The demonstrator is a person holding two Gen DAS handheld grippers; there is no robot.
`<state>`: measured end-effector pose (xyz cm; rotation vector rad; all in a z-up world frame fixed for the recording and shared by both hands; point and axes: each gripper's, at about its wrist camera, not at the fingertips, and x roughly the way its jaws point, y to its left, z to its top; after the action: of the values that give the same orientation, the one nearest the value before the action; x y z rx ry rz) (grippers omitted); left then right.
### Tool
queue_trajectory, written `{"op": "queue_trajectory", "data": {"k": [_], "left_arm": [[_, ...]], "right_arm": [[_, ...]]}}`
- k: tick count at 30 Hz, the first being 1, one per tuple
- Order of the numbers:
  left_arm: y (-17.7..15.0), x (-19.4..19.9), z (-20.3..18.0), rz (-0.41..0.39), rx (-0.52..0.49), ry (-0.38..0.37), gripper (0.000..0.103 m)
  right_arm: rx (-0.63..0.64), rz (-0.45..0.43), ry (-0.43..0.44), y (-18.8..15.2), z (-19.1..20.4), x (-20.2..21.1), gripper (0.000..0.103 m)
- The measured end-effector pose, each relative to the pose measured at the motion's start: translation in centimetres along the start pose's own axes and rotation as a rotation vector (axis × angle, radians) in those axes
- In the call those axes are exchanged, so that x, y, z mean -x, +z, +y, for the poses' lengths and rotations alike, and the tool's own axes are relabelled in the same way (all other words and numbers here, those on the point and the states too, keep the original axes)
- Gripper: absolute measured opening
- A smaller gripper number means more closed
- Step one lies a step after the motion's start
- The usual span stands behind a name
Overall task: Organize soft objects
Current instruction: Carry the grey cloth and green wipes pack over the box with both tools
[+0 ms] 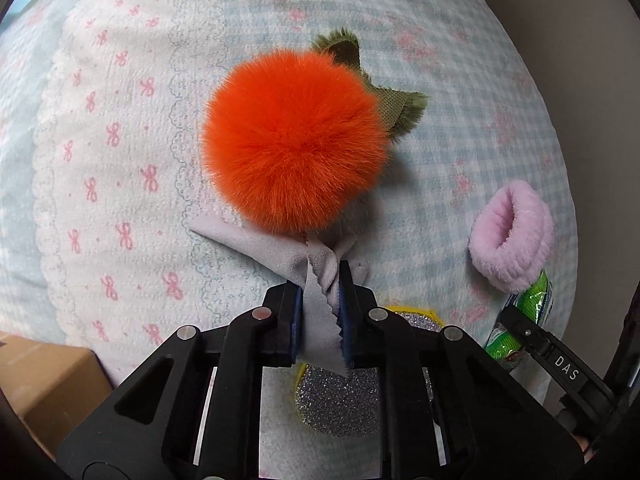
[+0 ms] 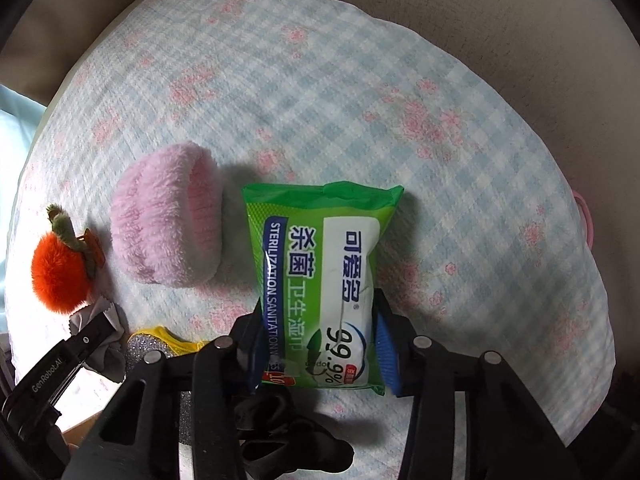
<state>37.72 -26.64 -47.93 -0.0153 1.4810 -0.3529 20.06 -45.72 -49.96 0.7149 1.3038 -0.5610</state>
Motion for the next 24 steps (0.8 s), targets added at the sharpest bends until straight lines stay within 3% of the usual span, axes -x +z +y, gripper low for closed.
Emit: {"op": "queue_trajectory", "data": {"k": [11, 18, 24], "left_arm": [[-0.5, 3.8, -1.2, -0.029, -0.013, -0.047, 0.010], [-1.7, 8.9, -1.7, -0.076, -0.011, -0.069, 0.010], [-1.7, 14.1, -1.9, -0.134, -0.021, -0.093, 0.010]], "right_arm": [[-0.006, -0.046, 0.050, 0.7, 0.1, 3.9, 0.034], [0.015, -0.097, 0.068, 0.3, -0.4, 8.2, 0.034], [0.108, -0.182, 0.070, -1.4, 0.7, 14.1, 0.034]]}}
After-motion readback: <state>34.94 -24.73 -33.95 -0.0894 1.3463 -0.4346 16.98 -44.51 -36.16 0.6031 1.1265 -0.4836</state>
